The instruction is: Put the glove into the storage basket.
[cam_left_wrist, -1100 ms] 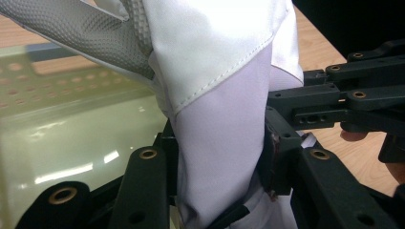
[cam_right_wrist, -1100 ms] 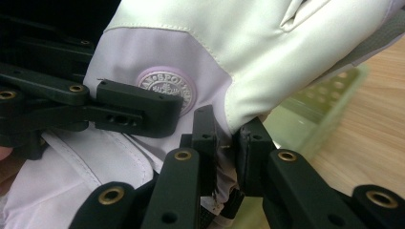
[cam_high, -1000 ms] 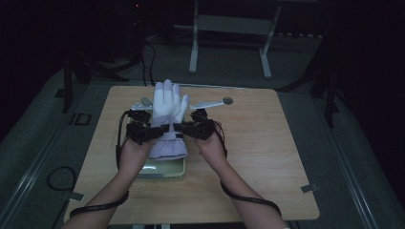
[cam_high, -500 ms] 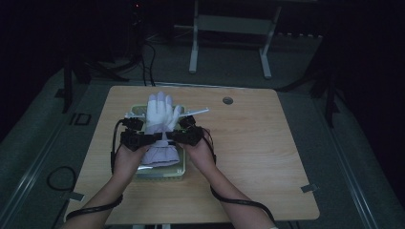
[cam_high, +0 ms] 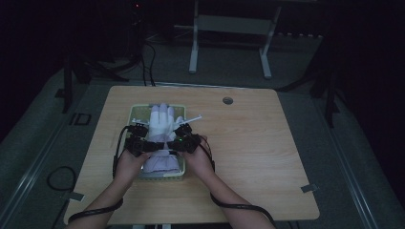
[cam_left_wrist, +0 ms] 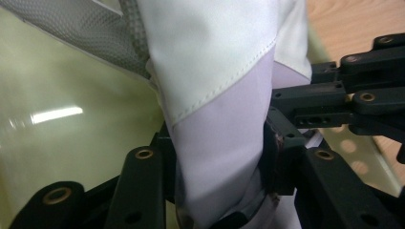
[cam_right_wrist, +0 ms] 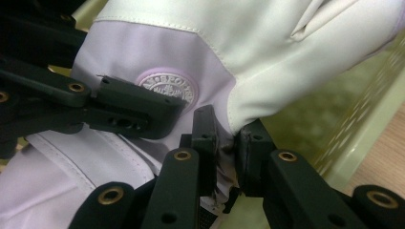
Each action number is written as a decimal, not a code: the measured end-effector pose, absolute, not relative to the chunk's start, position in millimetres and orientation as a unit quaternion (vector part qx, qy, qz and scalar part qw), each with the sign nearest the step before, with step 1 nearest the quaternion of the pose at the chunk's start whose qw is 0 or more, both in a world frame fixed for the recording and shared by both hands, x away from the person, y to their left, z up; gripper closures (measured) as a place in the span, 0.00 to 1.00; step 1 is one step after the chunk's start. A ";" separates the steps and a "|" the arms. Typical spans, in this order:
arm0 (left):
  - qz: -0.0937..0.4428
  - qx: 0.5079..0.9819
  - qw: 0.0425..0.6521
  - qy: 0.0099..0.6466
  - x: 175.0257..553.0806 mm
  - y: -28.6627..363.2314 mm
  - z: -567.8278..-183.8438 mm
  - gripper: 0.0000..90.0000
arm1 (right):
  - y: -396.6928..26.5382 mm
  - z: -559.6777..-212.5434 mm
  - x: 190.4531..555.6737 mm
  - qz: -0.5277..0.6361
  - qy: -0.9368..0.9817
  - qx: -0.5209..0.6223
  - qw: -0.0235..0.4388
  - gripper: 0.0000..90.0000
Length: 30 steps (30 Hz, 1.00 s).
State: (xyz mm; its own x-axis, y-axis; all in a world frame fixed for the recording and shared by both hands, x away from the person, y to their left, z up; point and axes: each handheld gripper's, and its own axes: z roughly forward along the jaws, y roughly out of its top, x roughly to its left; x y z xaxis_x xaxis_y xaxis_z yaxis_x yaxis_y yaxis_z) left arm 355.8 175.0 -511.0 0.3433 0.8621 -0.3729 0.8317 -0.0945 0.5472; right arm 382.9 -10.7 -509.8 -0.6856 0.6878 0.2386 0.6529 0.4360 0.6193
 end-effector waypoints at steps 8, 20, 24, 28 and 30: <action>0.019 0.754 0.304 0.582 364.7 170.9 -516.5 0.48 | -0.7 -509.8 381.0 0.323 0.863 0.384 0.048 0.78; 0.030 0.752 0.287 0.593 373.0 169.8 -522.8 0.32 | -9.9 -502.0 375.2 0.343 0.873 0.341 0.061 0.53; 0.032 0.742 0.324 0.586 368.3 174.4 -515.6 0.17 | -20.0 -489.6 372.8 0.376 0.866 0.326 0.057 0.42; 0.068 0.746 0.322 0.579 362.4 175.2 -511.7 0.09 | -32.2 -478.6 370.6 0.410 0.856 0.311 0.052 0.30; 0.083 0.747 0.325 0.574 358.0 176.7 -508.5 0.06 | -38.6 -475.9 370.3 0.419 0.855 0.301 0.046 0.23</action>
State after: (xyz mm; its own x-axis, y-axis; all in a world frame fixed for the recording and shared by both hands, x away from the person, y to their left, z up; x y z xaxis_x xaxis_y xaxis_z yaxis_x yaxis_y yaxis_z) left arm 358.0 176.7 -508.5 0.3271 0.9113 -0.2502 0.8036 -0.1289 0.5811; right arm 370.3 -38.6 -475.9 -0.8143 0.5538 0.1740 0.4769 0.4673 0.7444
